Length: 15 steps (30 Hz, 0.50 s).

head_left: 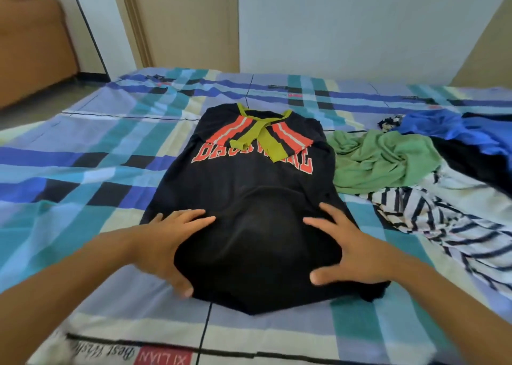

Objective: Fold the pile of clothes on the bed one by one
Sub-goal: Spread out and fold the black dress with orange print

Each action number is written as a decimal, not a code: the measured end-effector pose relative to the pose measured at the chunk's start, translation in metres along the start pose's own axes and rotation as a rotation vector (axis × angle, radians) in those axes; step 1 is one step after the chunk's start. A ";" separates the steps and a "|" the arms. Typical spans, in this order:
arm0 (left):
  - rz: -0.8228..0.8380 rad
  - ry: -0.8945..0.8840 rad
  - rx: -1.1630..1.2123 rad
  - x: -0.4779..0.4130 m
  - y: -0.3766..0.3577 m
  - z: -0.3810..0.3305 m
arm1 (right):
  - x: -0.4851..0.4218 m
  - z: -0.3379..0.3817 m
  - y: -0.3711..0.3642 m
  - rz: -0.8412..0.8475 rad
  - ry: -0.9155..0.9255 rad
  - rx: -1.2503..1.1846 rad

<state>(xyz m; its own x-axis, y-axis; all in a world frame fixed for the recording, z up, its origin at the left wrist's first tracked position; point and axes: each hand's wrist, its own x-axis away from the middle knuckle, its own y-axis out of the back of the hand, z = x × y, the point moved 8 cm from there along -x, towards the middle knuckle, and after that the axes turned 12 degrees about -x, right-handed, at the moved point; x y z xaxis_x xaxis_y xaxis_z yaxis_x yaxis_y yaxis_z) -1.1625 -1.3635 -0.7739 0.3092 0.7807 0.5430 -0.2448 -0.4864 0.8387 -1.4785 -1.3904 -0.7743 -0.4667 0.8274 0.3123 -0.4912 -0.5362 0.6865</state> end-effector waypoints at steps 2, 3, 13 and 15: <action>0.000 0.010 -0.087 0.005 -0.012 0.005 | 0.014 0.003 -0.019 0.149 -0.007 0.179; -0.022 0.010 -0.109 0.007 -0.015 0.008 | 0.018 0.003 -0.025 0.161 0.000 0.267; -0.725 0.072 0.369 0.027 0.016 0.037 | 0.026 0.013 0.018 -0.357 0.172 0.065; -0.754 0.039 0.449 0.028 0.020 0.033 | 0.029 0.010 0.019 -0.374 0.172 -0.004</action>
<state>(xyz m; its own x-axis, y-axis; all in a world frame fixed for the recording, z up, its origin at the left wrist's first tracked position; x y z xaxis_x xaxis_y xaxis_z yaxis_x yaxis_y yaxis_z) -1.1288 -1.3640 -0.7406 0.2096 0.9651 -0.1569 0.3991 0.0620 0.9148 -1.4941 -1.3753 -0.7456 -0.3713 0.9257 -0.0725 -0.6529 -0.2048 0.7292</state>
